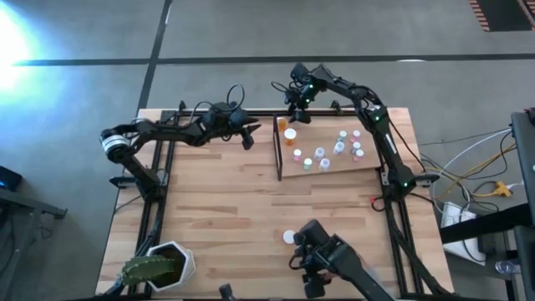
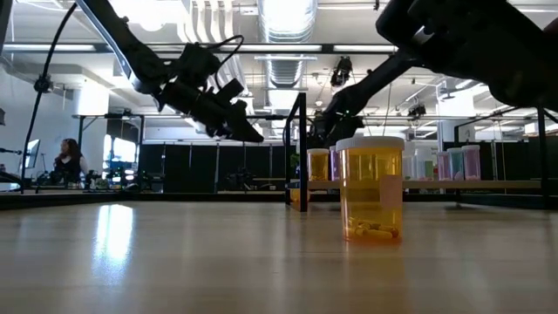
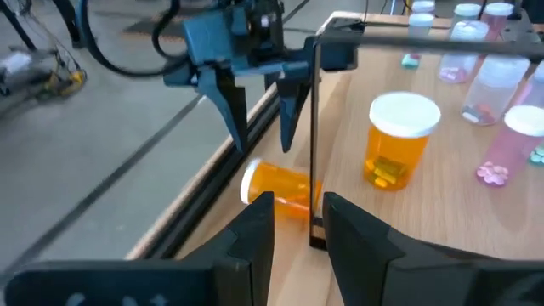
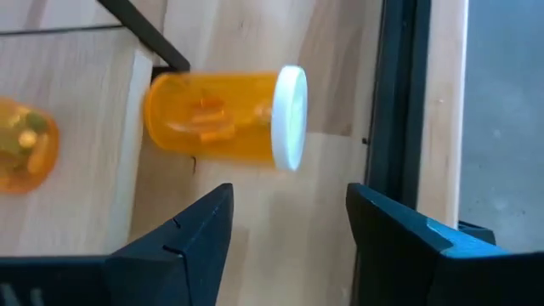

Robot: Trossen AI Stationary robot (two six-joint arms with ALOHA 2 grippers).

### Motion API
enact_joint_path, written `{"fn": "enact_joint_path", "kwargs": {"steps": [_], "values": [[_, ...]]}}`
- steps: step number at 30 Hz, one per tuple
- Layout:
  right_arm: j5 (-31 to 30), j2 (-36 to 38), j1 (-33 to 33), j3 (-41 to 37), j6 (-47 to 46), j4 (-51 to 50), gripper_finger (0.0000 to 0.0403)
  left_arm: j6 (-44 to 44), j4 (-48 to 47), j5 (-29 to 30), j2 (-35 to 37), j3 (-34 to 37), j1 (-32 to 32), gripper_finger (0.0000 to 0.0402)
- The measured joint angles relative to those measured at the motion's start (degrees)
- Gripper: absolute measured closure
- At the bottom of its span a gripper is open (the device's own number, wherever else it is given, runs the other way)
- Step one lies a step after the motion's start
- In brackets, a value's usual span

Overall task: Pick and place medicine bottles onto shelf by color
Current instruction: Put the top orange pill bottle on the shelf

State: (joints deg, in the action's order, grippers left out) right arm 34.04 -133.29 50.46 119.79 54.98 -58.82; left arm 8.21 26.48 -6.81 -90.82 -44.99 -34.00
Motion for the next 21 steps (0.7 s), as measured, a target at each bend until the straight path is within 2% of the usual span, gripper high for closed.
{"fn": "enact_joint_path", "kwargs": {"steps": [5,10,15,18,21], "values": [[0.4,0.0,-1.7,-0.5,-2.8,1.8,0.0226,-1.9,-0.1,0.1,-1.9,0.0,0.0,0.0315],[0.4,0.0,-3.4,-1.8,-4.8,4.6,0.0304,-1.9,-0.2,0.2,-2.2,0.0,0.0,0.0315],[0.8,0.0,-4.7,-2.1,-11.1,11.8,0.0376,-1.9,-0.3,0.2,-2.2,0.1,0.0,0.0315],[4.2,0.0,-4.7,-2.0,-15.9,16.3,0.039,-1.9,-0.6,0.2,-2.2,0.1,0.0,0.0315],[8.0,0.0,-4.7,-0.9,-17.6,16.6,0.039,-2.0,-1.5,0.2,-2.2,0.1,0.0,0.0315]]}}
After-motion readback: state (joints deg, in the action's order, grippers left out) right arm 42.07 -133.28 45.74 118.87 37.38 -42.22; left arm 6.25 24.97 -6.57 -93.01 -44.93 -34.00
